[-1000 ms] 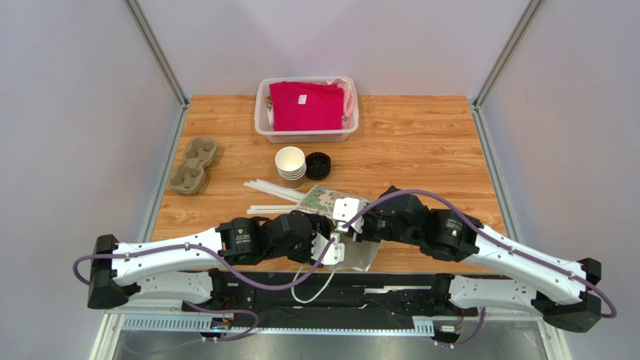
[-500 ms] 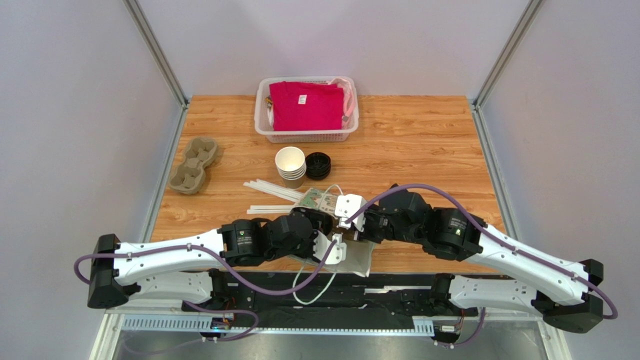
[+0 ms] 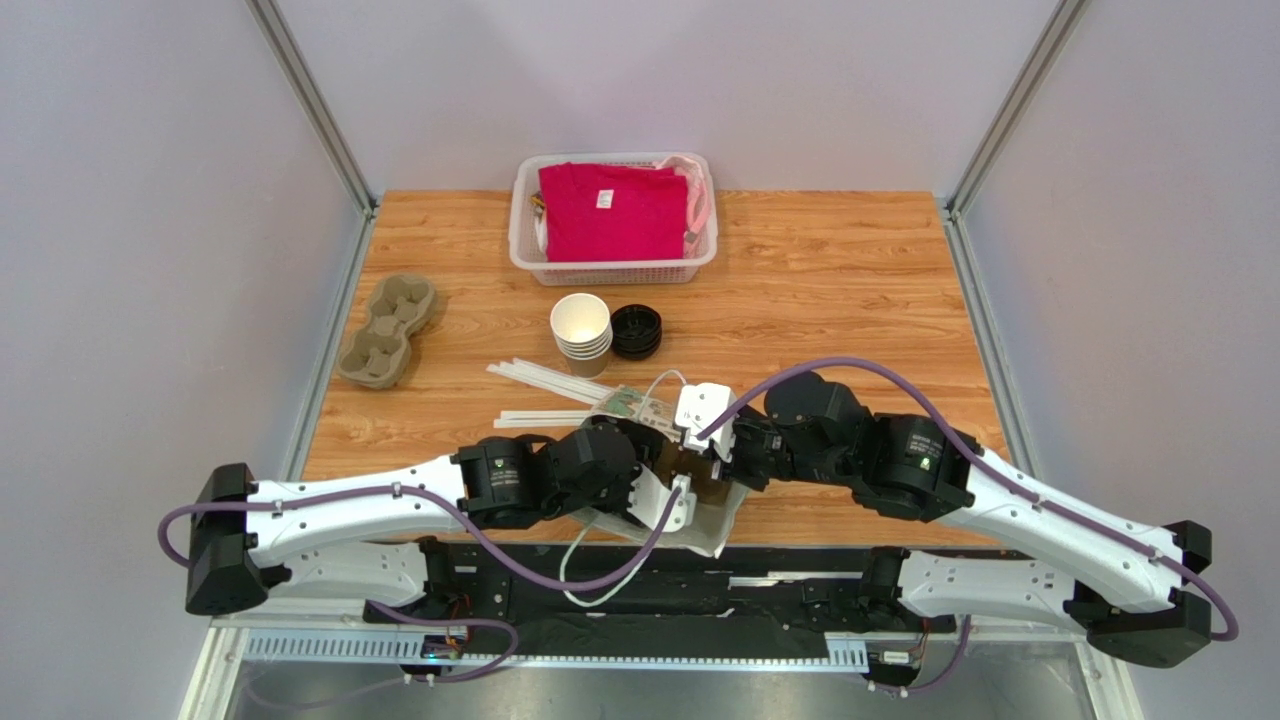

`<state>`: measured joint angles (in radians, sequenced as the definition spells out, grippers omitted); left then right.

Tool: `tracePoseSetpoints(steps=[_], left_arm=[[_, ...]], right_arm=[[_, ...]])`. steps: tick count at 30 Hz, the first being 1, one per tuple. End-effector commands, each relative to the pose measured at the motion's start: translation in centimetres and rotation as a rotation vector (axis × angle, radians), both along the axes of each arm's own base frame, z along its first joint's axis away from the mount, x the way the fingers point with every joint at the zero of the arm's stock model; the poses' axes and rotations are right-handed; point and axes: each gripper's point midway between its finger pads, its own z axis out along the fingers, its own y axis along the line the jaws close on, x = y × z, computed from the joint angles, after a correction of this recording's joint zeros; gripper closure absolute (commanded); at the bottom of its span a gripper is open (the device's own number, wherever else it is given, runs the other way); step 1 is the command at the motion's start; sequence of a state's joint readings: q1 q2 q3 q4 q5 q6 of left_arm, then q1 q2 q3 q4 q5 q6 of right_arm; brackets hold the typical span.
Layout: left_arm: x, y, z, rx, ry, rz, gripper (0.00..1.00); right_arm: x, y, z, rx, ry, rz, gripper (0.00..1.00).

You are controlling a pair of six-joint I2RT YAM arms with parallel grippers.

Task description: Pack the takeout coffee

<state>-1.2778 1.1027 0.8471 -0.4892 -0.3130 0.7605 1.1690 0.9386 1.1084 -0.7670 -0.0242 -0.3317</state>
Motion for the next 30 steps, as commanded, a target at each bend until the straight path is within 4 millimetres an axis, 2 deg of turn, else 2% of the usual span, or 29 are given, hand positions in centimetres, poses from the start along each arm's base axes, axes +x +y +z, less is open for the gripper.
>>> tracePoseSetpoints(steps=[1,7,10,14,17,21,25,30], left_arm=[[0.4,1.0,-0.8,0.023,0.053,0.038,1.00],[0.7,1.0,-1.2,0.047,0.088,0.048,1.00],[0.8,1.3,-0.7,0.061,0.089,0.053,1.00],[1.0,1.1,1.4,0.029,0.075,0.056,1.00],[0.9,1.4,1.8,0.049,0.079,0.051,1.00],[0.2,2.1,0.5,0.129,0.125,0.042,1.00],[0.5,2.6,-0.7,0.191,0.130,0.070,1.00],[0.9,2.3,-0.6,0.181,0.116,0.089,1.00]], right_arm=[[-1.2,0.4,2.4,0.091,0.020,0.043,1.00],[-1.4,0.8,2.4,0.095,0.022,0.062,1.00],[-1.3,0.8,2.3,0.090,0.018,0.062,1.00],[-1.1,0.6,2.0,0.077,0.004,0.054,1.00],[-0.8,0.7,2.0,0.070,-0.006,0.047,1.00],[-0.2,0.9,2.1,0.063,-0.022,0.030,1.00],[0.0,1.1,2.1,0.061,-0.023,0.026,1.00],[-0.1,1.3,2.1,0.063,-0.025,0.032,1.00]])
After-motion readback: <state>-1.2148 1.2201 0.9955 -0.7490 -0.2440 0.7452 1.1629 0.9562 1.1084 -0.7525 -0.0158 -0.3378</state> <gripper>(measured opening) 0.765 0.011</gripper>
